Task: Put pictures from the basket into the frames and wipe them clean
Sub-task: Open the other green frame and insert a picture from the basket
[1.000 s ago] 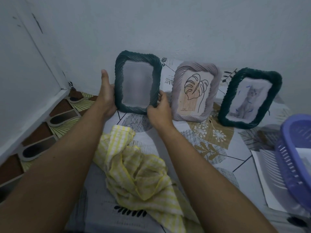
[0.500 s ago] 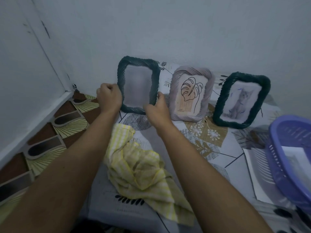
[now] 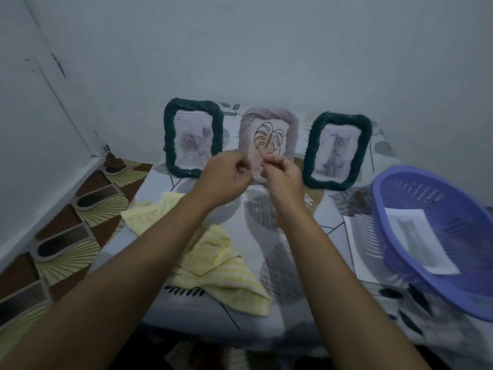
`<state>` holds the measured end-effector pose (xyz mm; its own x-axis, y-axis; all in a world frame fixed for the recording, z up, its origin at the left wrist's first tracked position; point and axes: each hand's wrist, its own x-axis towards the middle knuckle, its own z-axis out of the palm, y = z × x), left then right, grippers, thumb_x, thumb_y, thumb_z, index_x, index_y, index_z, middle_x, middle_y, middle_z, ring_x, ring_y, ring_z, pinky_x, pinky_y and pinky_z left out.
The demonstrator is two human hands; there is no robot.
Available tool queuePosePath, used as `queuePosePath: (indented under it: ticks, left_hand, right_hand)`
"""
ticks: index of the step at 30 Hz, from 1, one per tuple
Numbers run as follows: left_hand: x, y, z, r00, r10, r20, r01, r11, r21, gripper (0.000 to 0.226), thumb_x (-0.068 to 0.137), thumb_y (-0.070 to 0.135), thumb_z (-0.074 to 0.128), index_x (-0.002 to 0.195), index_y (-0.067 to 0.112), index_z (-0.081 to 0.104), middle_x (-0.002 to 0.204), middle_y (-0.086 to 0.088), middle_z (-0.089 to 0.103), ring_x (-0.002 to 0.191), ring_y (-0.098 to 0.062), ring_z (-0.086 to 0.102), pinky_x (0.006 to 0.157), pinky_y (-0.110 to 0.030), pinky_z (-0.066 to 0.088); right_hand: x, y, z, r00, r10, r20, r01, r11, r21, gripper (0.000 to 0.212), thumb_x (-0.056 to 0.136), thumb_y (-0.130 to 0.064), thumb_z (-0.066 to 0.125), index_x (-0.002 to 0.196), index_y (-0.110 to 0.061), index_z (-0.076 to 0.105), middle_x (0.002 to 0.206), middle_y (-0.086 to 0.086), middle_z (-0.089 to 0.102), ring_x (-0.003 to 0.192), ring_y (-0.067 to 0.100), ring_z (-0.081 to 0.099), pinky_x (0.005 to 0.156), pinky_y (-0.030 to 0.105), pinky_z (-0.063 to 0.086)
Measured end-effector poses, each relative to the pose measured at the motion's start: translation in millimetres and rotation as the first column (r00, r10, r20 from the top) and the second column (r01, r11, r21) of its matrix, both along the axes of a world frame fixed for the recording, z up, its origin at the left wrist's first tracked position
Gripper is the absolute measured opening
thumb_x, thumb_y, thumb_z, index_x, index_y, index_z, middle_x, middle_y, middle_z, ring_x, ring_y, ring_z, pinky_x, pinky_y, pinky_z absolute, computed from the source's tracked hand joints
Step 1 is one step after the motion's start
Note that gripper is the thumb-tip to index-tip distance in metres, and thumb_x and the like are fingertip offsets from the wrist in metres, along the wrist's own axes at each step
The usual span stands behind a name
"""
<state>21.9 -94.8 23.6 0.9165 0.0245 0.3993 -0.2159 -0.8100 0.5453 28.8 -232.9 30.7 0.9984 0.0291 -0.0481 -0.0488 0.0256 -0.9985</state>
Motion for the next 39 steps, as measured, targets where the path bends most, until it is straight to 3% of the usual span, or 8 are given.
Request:
queuePosePath:
  ticks: [5,10,13,16,20,24,31,39]
  left_hand:
    - [20,-64,5,0.975,-0.178,-0.132,0.183,0.982,0.034,0.029,0.091,0.024,0.063,0.118,0.011,0.065,0.104,0.000,0.059,0.094,-0.013,0.052,0.078,-0.023,0.037]
    - [48,-112,11,0.959,-0.181,-0.216,0.157,0.980,-0.125,0.061,0.095,0.021,0.058,0.149,0.009,0.034,0.148,-0.014,0.039,0.133,-0.025,0.041,0.105,-0.030,0.032]
    - [65,-129,13,0.944,-0.179,-0.278,0.122,0.970,-0.208,0.069,0.094,0.017,0.056,0.153,0.007,0.022,0.157,-0.014,0.026,0.143,-0.027,0.028,0.115,-0.036,0.024]
    - [80,-140,8,0.941,-0.155,-0.302,0.080,0.967,-0.244,0.080,0.086,0.025,0.053,0.154,0.005,0.016,0.158,-0.016,0.022,0.147,-0.033,0.020,0.121,-0.052,0.021]
    - [89,-149,1,0.932,-0.134,-0.338,0.053,0.970,-0.237,0.092,0.095,0.018,0.052,0.155,0.005,-0.016,0.165,-0.013,-0.015,0.153,-0.024,-0.008,0.119,-0.032,-0.002]
    - [98,-151,-5,0.927,-0.136,-0.349,0.048,0.967,-0.249,0.092,0.096,0.018,0.052,0.155,0.005,-0.017,0.166,-0.013,-0.008,0.153,-0.025,0.002,0.123,-0.037,0.009]
    - [100,-151,-7,0.929,-0.128,-0.347,0.030,0.961,-0.276,0.090,0.094,0.016,0.053,0.157,0.008,-0.012,0.156,-0.017,0.033,0.138,-0.032,0.039,0.113,-0.047,0.036]
    - [86,-144,7,0.938,-0.181,-0.294,0.095,0.954,-0.284,0.090,0.091,0.022,0.050,0.158,0.009,-0.009,0.165,-0.012,0.015,0.149,-0.026,0.020,0.122,-0.044,0.023]
  right_hand:
    - [14,-62,-1,0.981,-0.191,-0.046,0.190,0.982,-0.008,0.028,0.091,-0.005,0.054,0.115,-0.017,0.061,0.115,0.002,0.064,0.106,0.017,0.061,0.096,0.036,0.051]
    - [46,-100,7,0.955,-0.294,-0.030,0.294,0.956,-0.011,0.055,0.087,-0.009,0.054,0.139,-0.019,0.042,0.129,0.001,0.053,0.111,0.019,0.056,0.096,0.041,0.051]
    - [66,-107,14,0.947,-0.319,-0.037,0.317,0.947,-0.056,0.080,0.072,-0.024,0.051,0.149,-0.023,0.029,0.144,0.004,0.045,0.123,0.027,0.053,0.101,0.048,0.049]
    - [85,-107,14,0.937,-0.345,-0.056,0.339,0.935,-0.102,0.084,0.078,-0.027,0.050,0.156,-0.020,0.019,0.159,0.006,0.028,0.140,0.030,0.038,0.112,0.052,0.037]
    - [99,-104,8,0.899,-0.423,-0.115,0.416,0.906,-0.082,0.074,0.088,-0.030,0.045,0.156,-0.017,0.021,0.160,0.008,0.028,0.142,0.031,0.035,0.113,0.050,0.034]
    - [106,-102,-10,0.851,-0.499,-0.165,0.505,0.863,-0.006,0.080,0.074,-0.038,0.030,0.150,-0.015,0.035,0.154,0.009,0.040,0.138,0.031,0.040,0.113,0.050,0.034]
    - [108,-106,-9,0.806,-0.574,-0.144,0.579,0.815,-0.005,0.056,0.092,-0.028,0.035,0.145,-0.011,0.043,0.148,0.011,0.044,0.133,0.032,0.042,0.111,0.050,0.034]
    - [100,-107,-1,0.828,-0.523,-0.205,0.550,0.828,0.110,0.056,0.099,-0.030,0.040,0.153,-0.020,0.029,0.156,0.007,0.028,0.137,0.028,0.036,0.112,0.049,0.031]
